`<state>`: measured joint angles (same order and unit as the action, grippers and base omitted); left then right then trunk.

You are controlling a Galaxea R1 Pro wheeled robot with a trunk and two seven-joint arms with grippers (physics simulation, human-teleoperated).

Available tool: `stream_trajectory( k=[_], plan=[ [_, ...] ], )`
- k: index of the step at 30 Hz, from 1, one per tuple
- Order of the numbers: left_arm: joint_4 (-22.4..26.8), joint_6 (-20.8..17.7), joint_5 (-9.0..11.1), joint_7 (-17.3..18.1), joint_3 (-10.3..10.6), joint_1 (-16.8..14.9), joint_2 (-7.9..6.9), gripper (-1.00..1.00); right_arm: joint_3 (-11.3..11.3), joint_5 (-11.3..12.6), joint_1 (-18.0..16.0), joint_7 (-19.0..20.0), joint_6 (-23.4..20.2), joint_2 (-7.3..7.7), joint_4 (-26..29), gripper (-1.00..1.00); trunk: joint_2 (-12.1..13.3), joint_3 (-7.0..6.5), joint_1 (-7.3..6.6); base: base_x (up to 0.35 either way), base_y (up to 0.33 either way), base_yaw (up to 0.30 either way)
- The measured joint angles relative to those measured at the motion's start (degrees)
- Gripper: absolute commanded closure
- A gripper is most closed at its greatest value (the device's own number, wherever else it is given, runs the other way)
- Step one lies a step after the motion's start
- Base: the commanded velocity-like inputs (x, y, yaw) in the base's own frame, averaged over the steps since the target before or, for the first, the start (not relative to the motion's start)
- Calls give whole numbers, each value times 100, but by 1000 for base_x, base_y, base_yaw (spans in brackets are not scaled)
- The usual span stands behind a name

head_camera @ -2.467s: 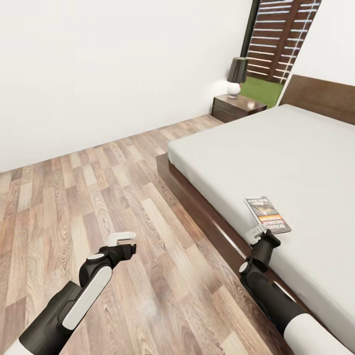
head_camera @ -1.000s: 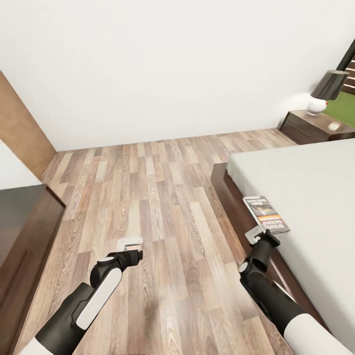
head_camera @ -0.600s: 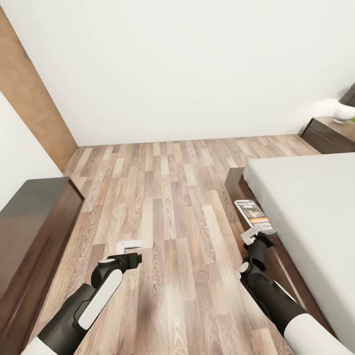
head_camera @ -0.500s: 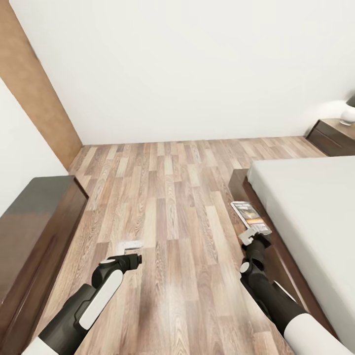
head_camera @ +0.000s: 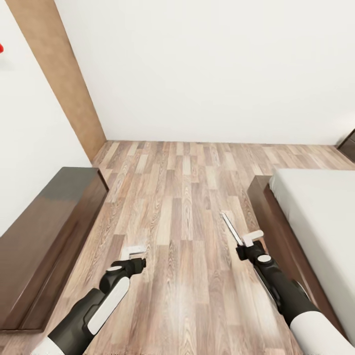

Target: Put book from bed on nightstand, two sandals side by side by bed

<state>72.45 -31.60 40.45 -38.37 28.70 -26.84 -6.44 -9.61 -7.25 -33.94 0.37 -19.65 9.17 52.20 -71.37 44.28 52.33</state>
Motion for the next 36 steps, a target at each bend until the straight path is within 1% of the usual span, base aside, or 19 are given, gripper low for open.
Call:
stream_trajectory(
  k=[2,3,4,5,8,9,11,13,14,17,19,20,24,25,27,28,30,31,36],
  plan=[
    [-219,83,-21,2,57,-21,46,-100,87,126,-2,158,-17,1,3,100,0,-4,0,0,0,274],
    [-925,190,-45,190,120,-79,185,-100,313,399,-7,355,-44,2,9,100,0,-7,0,0,0,274],
    [-1172,214,-66,291,129,-116,215,-100,360,464,-9,381,-50,1,-2,100,0,-11,0,0,0,274],
    [-1582,275,-86,537,136,-213,254,-100,433,545,-16,405,-59,2,-25,100,0,-14,0,0,0,274],
    [-2247,511,-135,1020,140,-407,294,-100,513,635,-34,411,-67,-2,-62,100,0,-27,0,0,0,272],
    [-2755,845,-194,1451,138,-551,308,-100,622,652,-47,341,-74,-5,-94,100,0,-31,0,0,0,267],
    [-2983,1047,-236,1672,138,-612,316,-100,715,716,-52,262,-76,-21,-100,100,0,-41,0,0,0,263],
    [-3122,1223,-293,1849,138,-661,320,-100,853,782,-56,114,-74,-76,-89,100,0,-51,0,0,0,247],
    [-3156,1332,-352,1955,142,-690,324,-100,1015,921,-57,-30,-72,-149,-87,100,0,-57,0,0,0,238],
    [-3160,1381,-408,2001,145,-702,326,-100,1223,1138,-57,-96,-67,-189,-104,100,0,-75,0,0,0,234],
    [-3160,1387,-417,2007,146,-704,326,-100,1274,1180,-58,-106,-65,-195,-113,100,0,-87,0,67,0,231],
    [-3162,1397,-439,2020,146,-707,326,-100,1432,1246,-63,-173,-26,-210,-173,100,0,-93,-2,174,0,230],
    [-3168,1397,-450,2022,144,-710,332,-100,1510,1357,-82,-292,91,-220,-557,100,0,-118,-3,260,0,229],
    [-3171,1390,-441,1963,140,-714,335,-100,1546,1349,-113,-346,620,-221,-1060,100,-1,-126,-4,319,0,227],
    [-3173,1388,-438,1926,139,-716,337,-100,1544,1391,-142,-353,836,-220,-2339,100,0,-138,-3,323,0,226],
    [-3172,1387,-438,1909,139,-717,338,-100,1543,1397,-166,-353,917,-220,-2654,100,0,-144,-3,326,0,223],
    [-3172,1386,-443,1887,140,-718,343,-100,1543,1382,-218,-346,1033,-221,-2424,100,-1,-158,-4,329,0,209],
    [-3170,1384,-450,1864,139,-719,347,-100,1546,1399,-261,-333,1152,-217,-2658,100,-1,-163,-4,331,0,169],
    [-3167,1386,-462,1862,140,-720,352,-100,1547,1394,-288,-326,1235,-215,-2774,100,-1,-179,-4,331,0,75]
  ],
)
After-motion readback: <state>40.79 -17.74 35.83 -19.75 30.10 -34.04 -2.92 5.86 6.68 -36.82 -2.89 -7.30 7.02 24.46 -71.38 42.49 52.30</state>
